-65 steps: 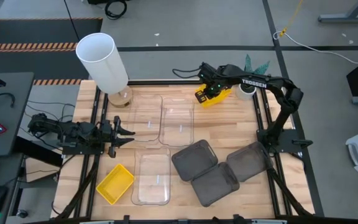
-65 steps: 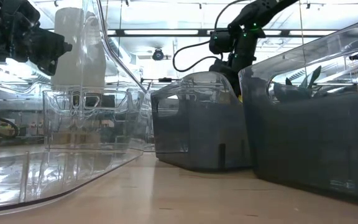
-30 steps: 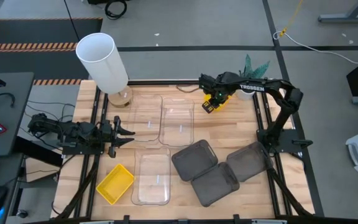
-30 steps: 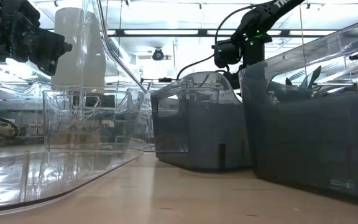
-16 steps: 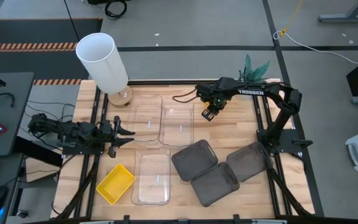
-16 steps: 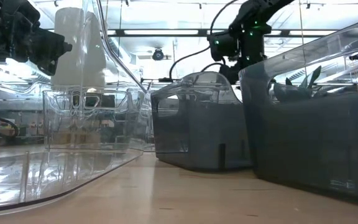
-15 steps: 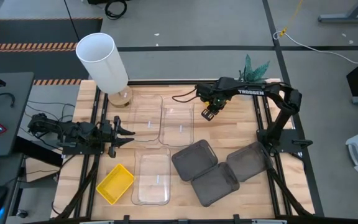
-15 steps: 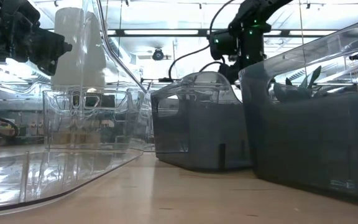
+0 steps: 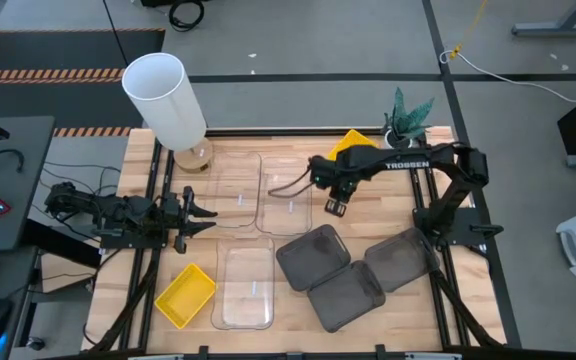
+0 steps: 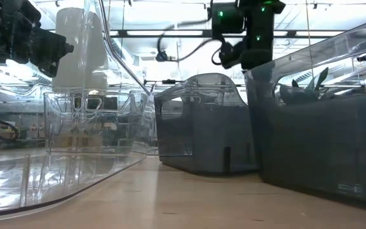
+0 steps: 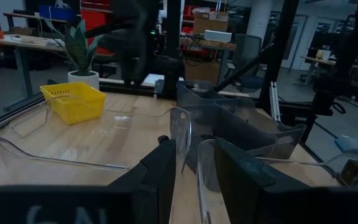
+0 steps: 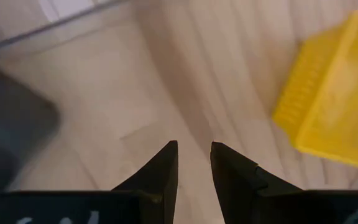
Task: Stack baskets by color
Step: Stack the bottom yellow bin on top of the top yellow bin
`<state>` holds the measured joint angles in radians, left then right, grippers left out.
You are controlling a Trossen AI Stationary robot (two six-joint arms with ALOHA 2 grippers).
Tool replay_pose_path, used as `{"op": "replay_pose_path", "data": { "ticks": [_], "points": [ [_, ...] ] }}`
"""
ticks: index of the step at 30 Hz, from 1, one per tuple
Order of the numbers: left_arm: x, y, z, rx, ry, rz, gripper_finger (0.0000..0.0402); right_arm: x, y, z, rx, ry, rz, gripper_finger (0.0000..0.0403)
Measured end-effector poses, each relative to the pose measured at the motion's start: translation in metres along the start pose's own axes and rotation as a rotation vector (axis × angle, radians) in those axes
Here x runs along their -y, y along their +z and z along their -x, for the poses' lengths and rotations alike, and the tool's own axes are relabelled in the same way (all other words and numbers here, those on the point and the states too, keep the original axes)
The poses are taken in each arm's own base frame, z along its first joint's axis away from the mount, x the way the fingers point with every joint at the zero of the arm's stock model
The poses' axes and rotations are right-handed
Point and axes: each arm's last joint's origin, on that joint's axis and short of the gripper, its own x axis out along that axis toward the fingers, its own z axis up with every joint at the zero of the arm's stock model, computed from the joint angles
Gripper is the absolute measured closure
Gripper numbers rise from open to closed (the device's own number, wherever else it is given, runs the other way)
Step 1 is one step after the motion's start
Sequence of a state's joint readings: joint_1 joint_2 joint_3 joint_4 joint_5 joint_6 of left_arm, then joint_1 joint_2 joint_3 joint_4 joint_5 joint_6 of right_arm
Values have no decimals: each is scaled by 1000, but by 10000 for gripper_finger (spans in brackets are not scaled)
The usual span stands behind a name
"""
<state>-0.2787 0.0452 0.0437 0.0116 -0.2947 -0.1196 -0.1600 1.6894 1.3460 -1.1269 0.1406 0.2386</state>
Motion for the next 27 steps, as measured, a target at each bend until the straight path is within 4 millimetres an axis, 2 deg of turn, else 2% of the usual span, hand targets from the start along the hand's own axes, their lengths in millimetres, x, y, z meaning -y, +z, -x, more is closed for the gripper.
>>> {"op": "replay_pose_path", "data": {
  "ticks": [6,12,19,27],
  "points": [
    [0,0,0,0,0,0,285,-25,0,10,128,-24,129,304],
    [0,0,0,-1,0,-1,285,-44,-3,32,360,-57,210,310],
    [0,0,0,-1,0,0,285,-61,-27,44,553,-13,251,316],
    [0,0,0,-1,0,-1,285,-71,-47,58,821,86,333,316]
  ]
}}
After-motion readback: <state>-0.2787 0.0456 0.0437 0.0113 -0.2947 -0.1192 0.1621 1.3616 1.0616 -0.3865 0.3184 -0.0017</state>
